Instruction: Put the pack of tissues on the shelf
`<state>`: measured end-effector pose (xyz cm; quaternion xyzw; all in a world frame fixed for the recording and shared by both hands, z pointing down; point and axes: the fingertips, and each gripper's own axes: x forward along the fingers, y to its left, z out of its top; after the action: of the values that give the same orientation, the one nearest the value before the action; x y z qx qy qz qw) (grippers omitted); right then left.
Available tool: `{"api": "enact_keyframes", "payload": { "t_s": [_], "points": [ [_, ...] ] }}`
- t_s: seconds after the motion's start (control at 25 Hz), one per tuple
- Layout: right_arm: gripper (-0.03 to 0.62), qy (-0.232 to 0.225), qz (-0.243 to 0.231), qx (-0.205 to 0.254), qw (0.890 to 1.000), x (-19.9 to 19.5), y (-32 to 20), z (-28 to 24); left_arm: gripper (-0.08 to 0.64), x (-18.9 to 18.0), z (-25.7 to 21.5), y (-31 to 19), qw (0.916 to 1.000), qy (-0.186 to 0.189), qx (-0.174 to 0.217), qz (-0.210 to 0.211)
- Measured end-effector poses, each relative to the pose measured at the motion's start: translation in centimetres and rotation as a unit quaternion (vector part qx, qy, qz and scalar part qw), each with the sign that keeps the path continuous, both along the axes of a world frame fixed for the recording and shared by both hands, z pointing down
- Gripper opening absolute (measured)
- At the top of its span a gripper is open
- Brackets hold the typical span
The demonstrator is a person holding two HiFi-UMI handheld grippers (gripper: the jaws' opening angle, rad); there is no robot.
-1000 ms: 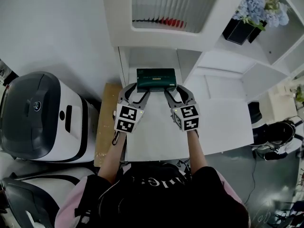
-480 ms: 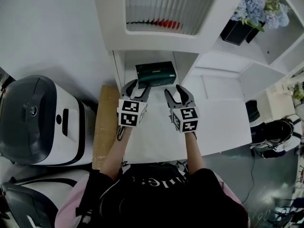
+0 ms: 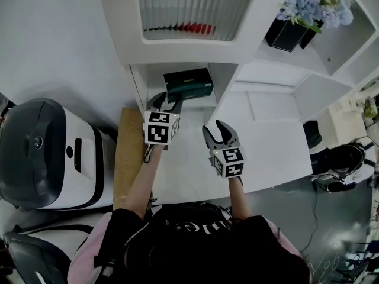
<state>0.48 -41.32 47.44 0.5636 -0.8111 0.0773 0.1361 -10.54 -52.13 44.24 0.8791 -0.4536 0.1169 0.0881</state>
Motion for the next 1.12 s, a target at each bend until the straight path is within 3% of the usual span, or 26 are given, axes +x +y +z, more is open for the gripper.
{"api": "enact_keyframes", "payload": {
  "t_s": [0.2,0.4,0.48,0.76,0.96,1.12],
  "points": [
    [0.215,-0.008,0.0,-0.012,1.0,0.2,1.4,0.9,0.227,0.1,0.2,-0.4,0.9999,0.013,-0.008,-0.004],
    [0.215,-0.016,-0.003,-0.017,1.0,0.2,2.7,1.2,0.227,-0.5,1.4,0.1,0.9997,-0.016,-0.019,0.009],
    [0.215,-0.018,-0.007,-0.018,1.0,0.1,3.1,1.1,0.227,-0.9,1.2,1.0,0.9998,-0.003,-0.016,0.011],
    [0.215,-0.025,-0.038,-0.018,0.999,-0.8,4.8,0.8,0.227,-0.7,1.4,6.4,0.999,0.005,0.004,0.044],
    [0.215,-0.03,-0.066,-0.021,0.997,-1.2,6.0,0.8,0.227,0.0,2.4,11.3,0.9968,-0.02,0.023,0.074],
    [0.215,-0.035,-0.091,-0.023,0.995,-1.5,7.4,0.9,0.226,1.2,3.0,15.7,0.9951,0.003,0.023,0.096]
  ]
}}
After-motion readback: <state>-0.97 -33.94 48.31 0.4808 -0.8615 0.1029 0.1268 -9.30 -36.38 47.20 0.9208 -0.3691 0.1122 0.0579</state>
